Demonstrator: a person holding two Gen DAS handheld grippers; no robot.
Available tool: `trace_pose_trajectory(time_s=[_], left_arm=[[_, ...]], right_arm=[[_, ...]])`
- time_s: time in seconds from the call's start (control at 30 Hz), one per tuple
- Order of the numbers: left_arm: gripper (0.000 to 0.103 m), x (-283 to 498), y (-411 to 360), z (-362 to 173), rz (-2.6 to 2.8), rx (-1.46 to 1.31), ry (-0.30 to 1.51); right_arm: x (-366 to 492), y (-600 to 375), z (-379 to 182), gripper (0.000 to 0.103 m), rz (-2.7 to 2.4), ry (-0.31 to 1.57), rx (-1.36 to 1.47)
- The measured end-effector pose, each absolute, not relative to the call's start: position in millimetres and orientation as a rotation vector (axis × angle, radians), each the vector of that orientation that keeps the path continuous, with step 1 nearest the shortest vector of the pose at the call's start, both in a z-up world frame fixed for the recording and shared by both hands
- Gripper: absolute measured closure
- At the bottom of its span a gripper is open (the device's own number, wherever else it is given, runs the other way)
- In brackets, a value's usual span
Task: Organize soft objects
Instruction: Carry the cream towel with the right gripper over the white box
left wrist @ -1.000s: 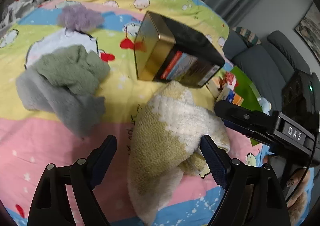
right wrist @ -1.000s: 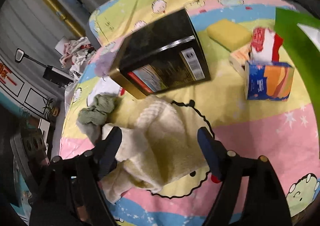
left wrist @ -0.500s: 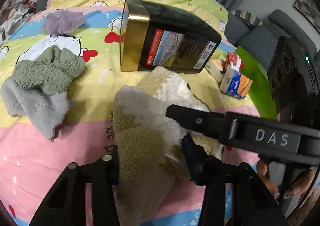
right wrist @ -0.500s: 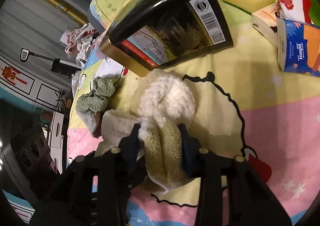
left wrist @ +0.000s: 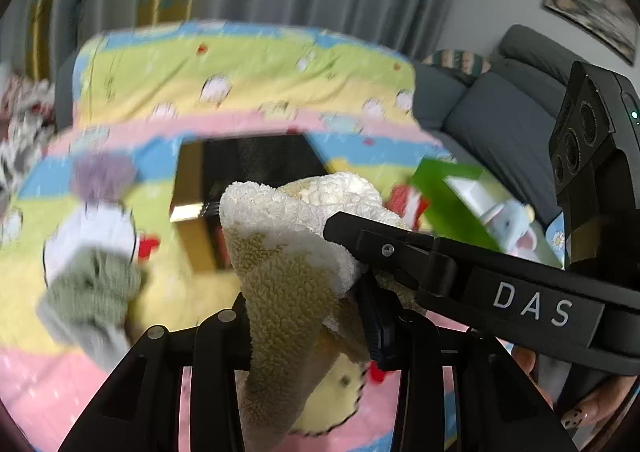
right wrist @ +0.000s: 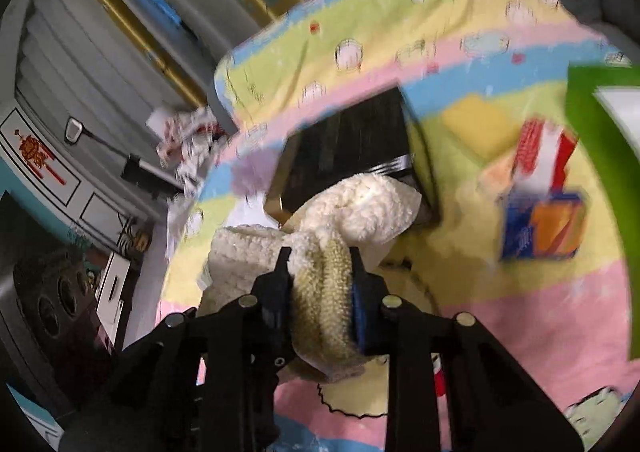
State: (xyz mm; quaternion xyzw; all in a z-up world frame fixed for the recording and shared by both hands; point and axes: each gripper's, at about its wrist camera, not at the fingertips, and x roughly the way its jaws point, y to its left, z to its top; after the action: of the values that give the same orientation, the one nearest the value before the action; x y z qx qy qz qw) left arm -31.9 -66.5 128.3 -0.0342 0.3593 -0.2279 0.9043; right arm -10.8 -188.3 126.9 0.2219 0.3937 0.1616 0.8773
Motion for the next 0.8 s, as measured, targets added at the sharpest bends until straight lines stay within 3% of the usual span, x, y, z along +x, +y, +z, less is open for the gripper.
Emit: trace_pose_trajectory(time_s=[0.4,0.8], left_arm=[[0.064,-21.1,-140.3,179.3,-0.552,0.014,0.59],[0.064,-9.7,-207.1,171.7,-0.7,0.052,0.571]], right_arm=[[-13.1,-266.9,178.3,0.078,0.259,0.644,0.524],[-32.2,-330.0,172.1,0.077,0.086,0.561,0.601]])
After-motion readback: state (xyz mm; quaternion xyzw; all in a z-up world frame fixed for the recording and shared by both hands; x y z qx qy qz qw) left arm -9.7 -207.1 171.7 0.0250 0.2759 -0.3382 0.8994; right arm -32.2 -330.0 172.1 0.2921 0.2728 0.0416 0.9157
